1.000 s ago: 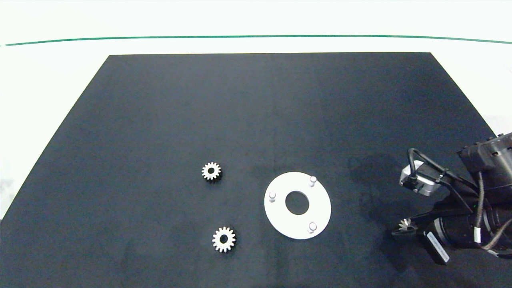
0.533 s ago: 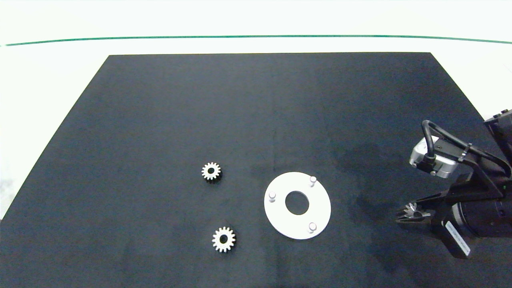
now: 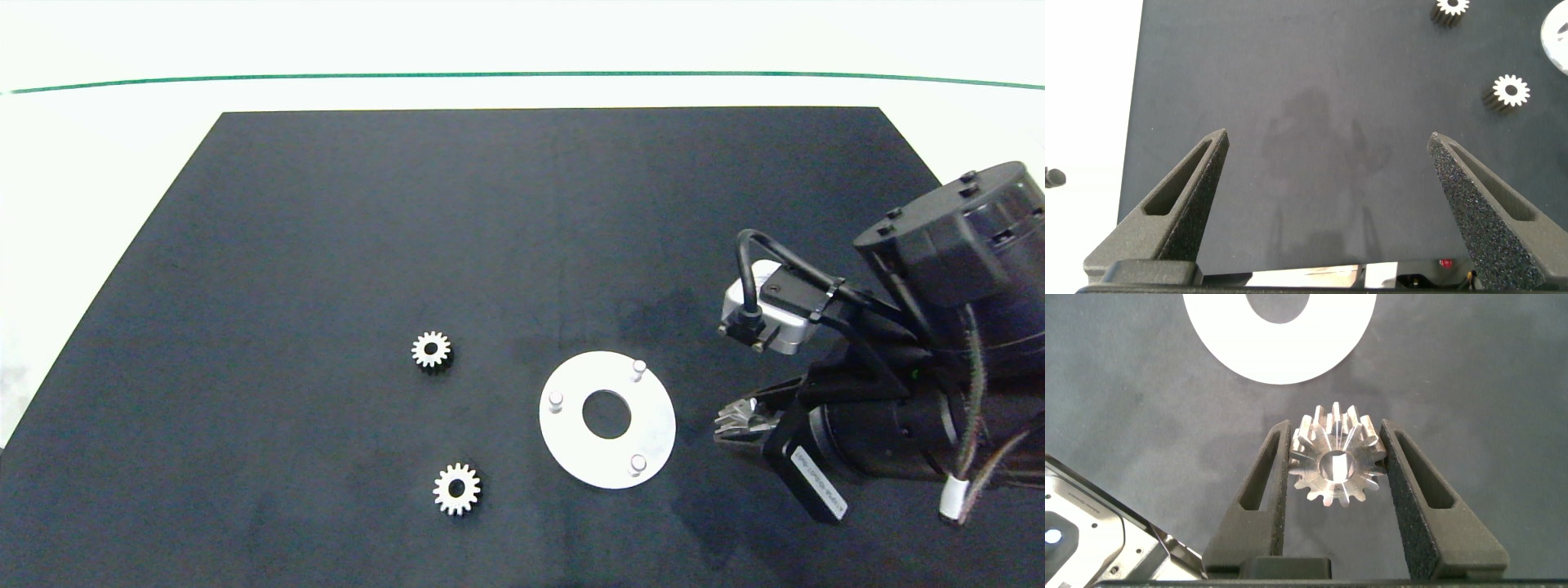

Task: Install three planetary gears onto the carrier pins

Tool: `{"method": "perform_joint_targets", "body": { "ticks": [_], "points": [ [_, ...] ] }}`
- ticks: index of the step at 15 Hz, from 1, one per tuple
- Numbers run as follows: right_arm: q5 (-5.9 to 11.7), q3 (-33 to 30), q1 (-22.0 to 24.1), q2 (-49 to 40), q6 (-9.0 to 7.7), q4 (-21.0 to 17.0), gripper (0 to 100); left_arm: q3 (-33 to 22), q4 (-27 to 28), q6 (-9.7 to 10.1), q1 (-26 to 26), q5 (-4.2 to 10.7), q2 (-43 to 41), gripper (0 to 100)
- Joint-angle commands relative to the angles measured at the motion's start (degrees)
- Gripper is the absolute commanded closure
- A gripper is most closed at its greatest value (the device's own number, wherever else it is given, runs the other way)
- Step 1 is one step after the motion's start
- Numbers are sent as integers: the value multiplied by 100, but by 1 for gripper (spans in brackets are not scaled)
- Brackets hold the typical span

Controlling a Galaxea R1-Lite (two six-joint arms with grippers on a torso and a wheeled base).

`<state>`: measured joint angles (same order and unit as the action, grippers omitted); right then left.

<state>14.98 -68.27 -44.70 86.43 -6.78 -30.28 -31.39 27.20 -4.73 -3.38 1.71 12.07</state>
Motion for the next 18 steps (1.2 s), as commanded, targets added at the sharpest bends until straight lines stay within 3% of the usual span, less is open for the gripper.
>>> {"method": "perform_joint_targets", "body": {
  "ticks": [1, 3, 18],
  "points": [
    [145, -29, -214, 366, -8, -13, 87, 1, 14, -2, -5, 5, 6, 0],
    [216, -46, -337, 489, 1, -13, 87, 1, 14, -2, -5, 5, -12, 0],
    [216, -433, -575, 1034, 1, 5, 87, -7, 5, -2, 4, 5, -20, 0]
  ]
}}
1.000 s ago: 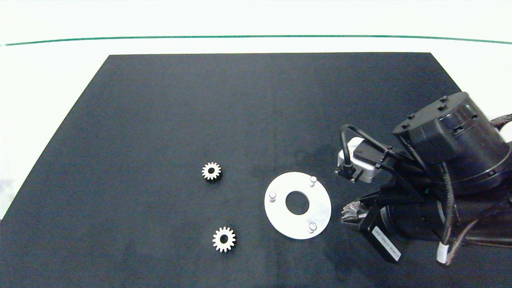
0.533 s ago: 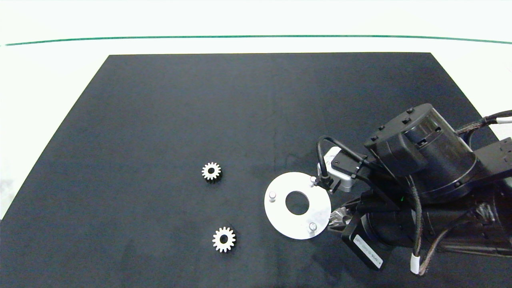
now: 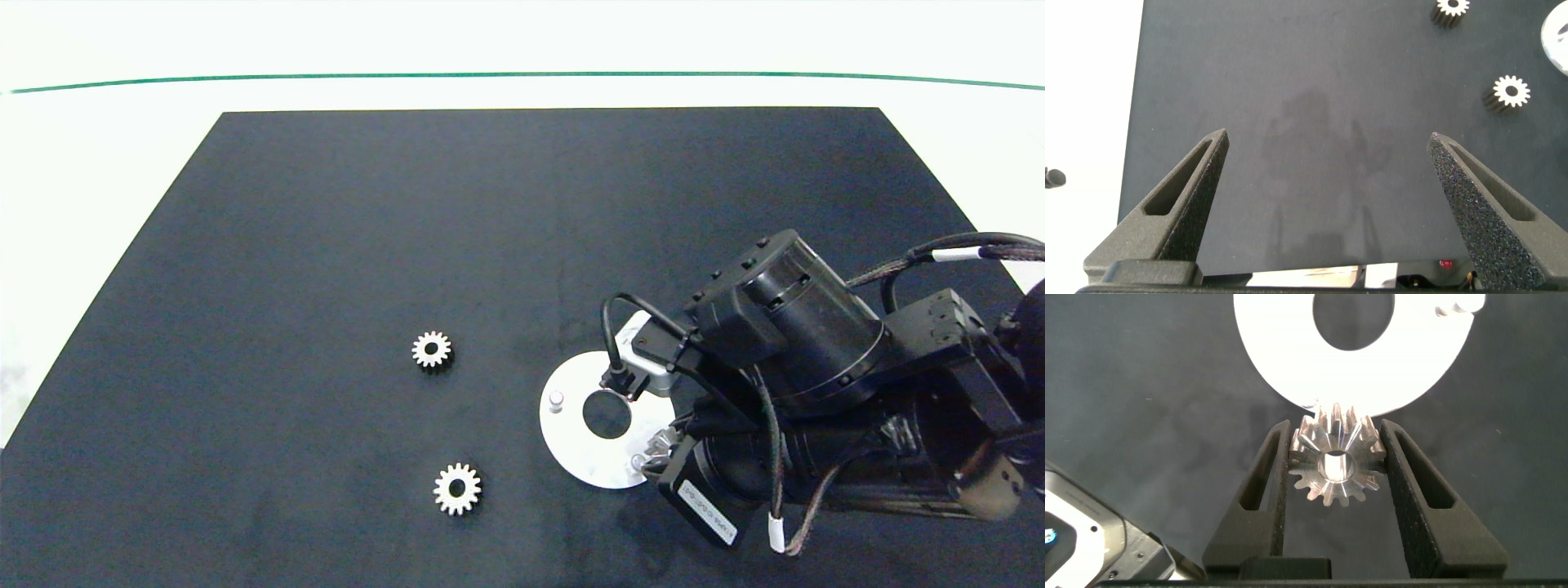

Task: Install three planetary gears onto the carrier pins

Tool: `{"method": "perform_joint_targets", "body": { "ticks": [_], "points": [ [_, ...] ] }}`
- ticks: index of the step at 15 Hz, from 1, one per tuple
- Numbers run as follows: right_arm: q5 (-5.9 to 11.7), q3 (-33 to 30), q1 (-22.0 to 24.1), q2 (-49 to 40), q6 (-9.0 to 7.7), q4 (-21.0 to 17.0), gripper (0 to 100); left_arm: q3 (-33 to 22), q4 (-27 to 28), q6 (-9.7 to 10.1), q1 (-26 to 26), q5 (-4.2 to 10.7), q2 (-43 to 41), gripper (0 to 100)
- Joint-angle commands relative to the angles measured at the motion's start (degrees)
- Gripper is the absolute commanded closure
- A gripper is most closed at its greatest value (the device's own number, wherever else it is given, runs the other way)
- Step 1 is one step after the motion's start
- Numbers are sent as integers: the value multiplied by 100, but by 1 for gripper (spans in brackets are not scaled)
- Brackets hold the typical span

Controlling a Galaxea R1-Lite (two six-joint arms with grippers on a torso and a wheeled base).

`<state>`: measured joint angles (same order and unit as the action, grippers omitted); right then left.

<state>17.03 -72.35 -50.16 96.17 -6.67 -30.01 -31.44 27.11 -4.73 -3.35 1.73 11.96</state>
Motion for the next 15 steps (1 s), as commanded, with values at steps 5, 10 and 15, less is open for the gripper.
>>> {"method": "perform_joint_targets", "body": {
  "ticks": [5, 10, 15],
  "points": [
    [108, -86, -99, 306, -10, -5, 87, -11, 13, -2, 1, 3, -9, 0],
    [108, -165, -99, 402, -1, -5, 87, -3, 13, 7, 1, 3, -27, 0],
    [99, -253, -108, 561, -1, 22, 87, -11, 13, 7, -8, 3, -62, 0]
  ]
}}
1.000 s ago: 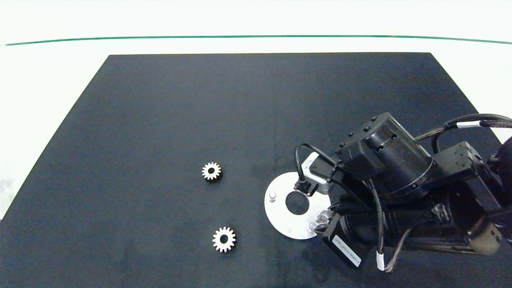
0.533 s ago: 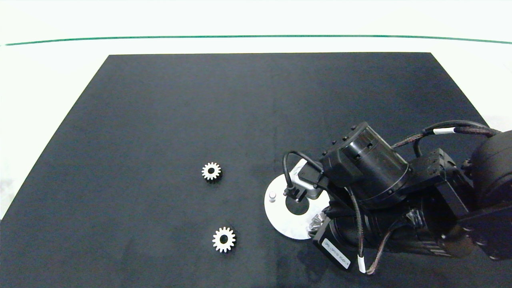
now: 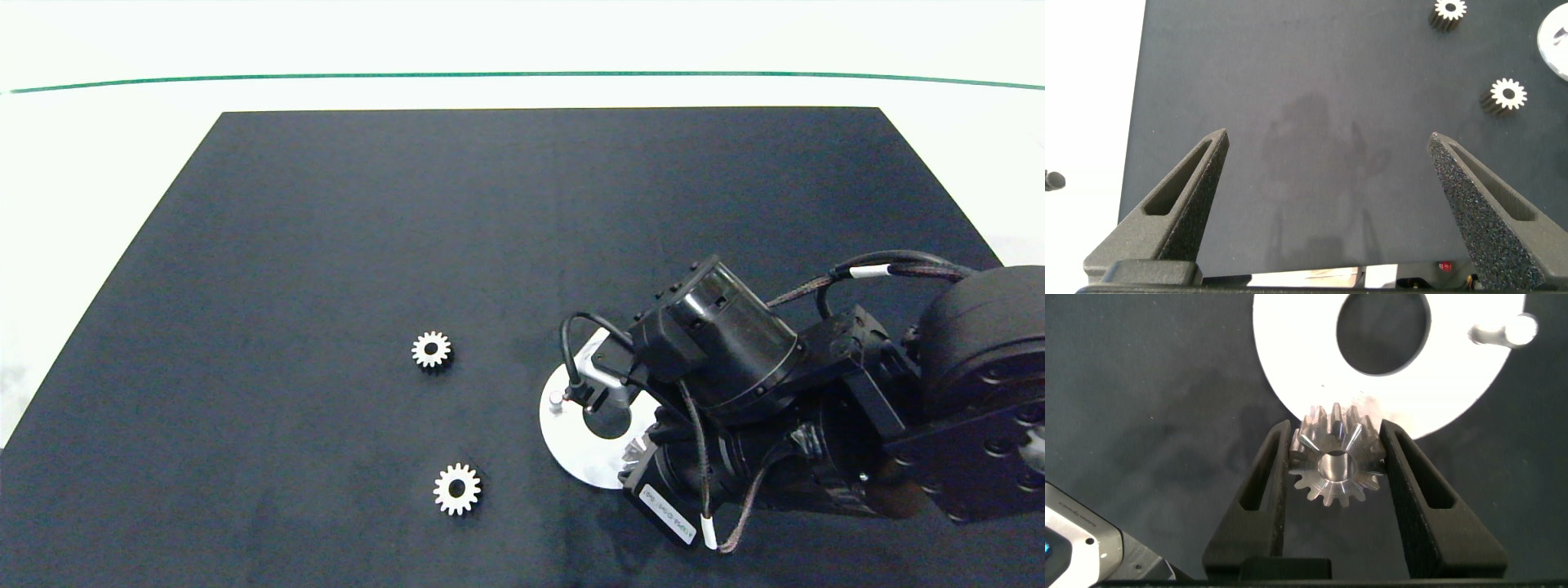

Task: Install three planetary gears onto the carrier pins

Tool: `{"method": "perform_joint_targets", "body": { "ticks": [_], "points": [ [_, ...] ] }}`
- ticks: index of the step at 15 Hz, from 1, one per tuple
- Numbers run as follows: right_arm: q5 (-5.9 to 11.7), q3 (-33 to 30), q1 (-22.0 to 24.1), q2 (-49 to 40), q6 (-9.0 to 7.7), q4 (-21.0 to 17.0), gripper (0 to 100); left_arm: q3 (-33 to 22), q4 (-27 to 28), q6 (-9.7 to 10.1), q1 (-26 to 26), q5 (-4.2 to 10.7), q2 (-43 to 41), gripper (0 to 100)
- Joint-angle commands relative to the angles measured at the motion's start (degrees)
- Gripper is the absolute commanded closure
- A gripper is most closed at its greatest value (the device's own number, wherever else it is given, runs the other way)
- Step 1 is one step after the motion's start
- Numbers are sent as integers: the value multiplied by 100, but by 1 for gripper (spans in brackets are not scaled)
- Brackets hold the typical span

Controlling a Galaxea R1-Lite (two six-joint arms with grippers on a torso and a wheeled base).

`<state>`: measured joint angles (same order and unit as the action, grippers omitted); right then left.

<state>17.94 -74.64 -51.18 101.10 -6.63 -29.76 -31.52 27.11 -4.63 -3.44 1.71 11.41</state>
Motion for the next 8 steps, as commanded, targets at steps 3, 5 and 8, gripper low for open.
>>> {"method": "perform_joint_targets", "body": {
  "ticks": [3, 5, 8],
  "points": [
    [7, -33, 2, 77, -5, 5, 87, -3, 13, 33, -34, 5, -7, 0],
    [7, -33, 2, 112, -5, 5, 87, -3, 13, 33, -52, 5, -16, 0],
    [7, -42, 2, 147, -5, 23, 87, -20, 13, 50, -61, 5, -16, 0]
  ]
}}
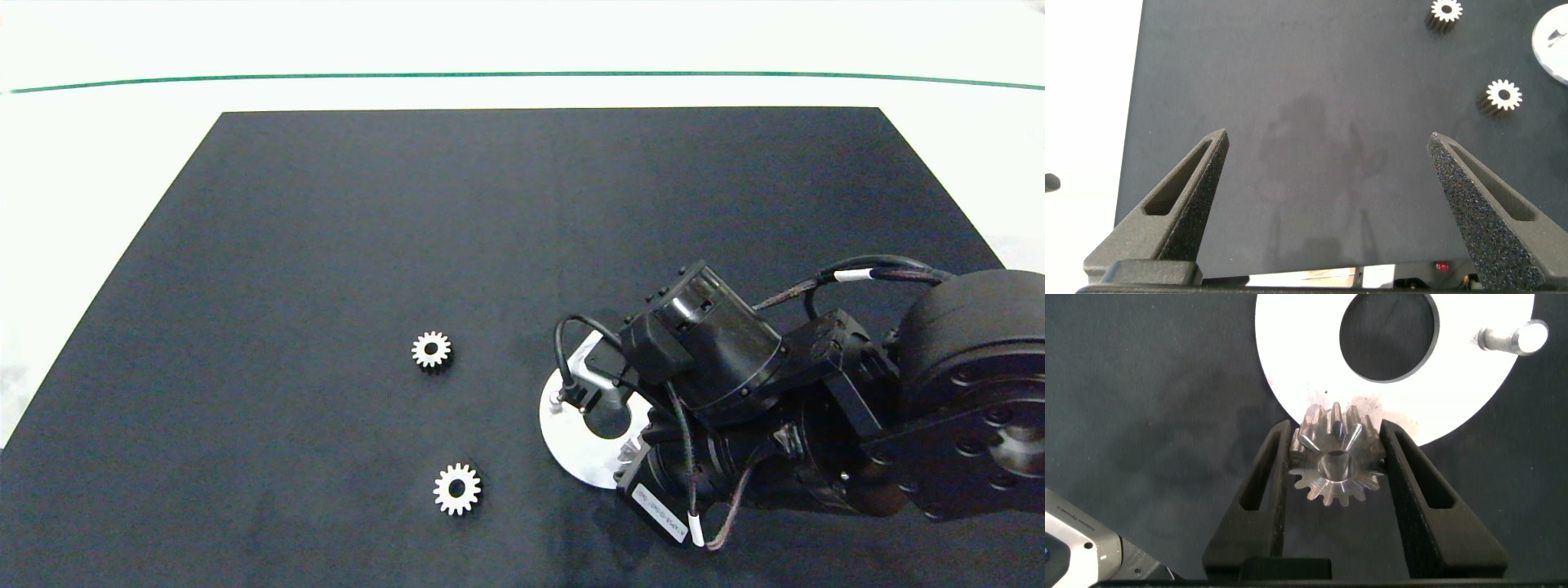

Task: Install three planetary gears onto the carrier pins

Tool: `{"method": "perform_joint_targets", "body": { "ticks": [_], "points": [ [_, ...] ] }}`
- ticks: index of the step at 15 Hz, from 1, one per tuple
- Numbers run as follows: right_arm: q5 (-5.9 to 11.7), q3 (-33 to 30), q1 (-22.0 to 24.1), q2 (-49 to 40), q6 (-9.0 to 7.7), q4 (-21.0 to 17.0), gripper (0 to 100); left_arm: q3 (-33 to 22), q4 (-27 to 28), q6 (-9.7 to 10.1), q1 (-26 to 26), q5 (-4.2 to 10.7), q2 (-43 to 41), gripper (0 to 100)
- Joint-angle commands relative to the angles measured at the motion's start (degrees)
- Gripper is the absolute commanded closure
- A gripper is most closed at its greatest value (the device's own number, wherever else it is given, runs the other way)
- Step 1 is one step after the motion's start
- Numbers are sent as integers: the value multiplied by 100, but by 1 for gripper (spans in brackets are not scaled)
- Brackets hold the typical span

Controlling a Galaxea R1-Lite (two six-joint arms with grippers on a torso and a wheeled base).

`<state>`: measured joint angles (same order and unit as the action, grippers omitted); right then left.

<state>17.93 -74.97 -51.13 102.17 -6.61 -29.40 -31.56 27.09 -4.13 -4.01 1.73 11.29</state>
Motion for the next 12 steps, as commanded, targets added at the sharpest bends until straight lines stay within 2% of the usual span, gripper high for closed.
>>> {"method": "perform_joint_targets", "body": {
  "ticks": [1, 9, 10, 12],
  "points": [
    [9, -17, -3, 66, -7, -13, 87, -34, 16, 0, -3, 3, 5, 0],
    [17, 35, -3, 84, 10, 102, 87, -78, 16, 9, -3, 3, 14, 0],
    [17, 35, -3, 75, 37, 93, 0, -96, 16, 9, -3, 3, 14, 0],
    [70, 35, -3, 75, 45, 93, 0, -105, 16, 9, -3, 3, 49, 0]
  ]
}}
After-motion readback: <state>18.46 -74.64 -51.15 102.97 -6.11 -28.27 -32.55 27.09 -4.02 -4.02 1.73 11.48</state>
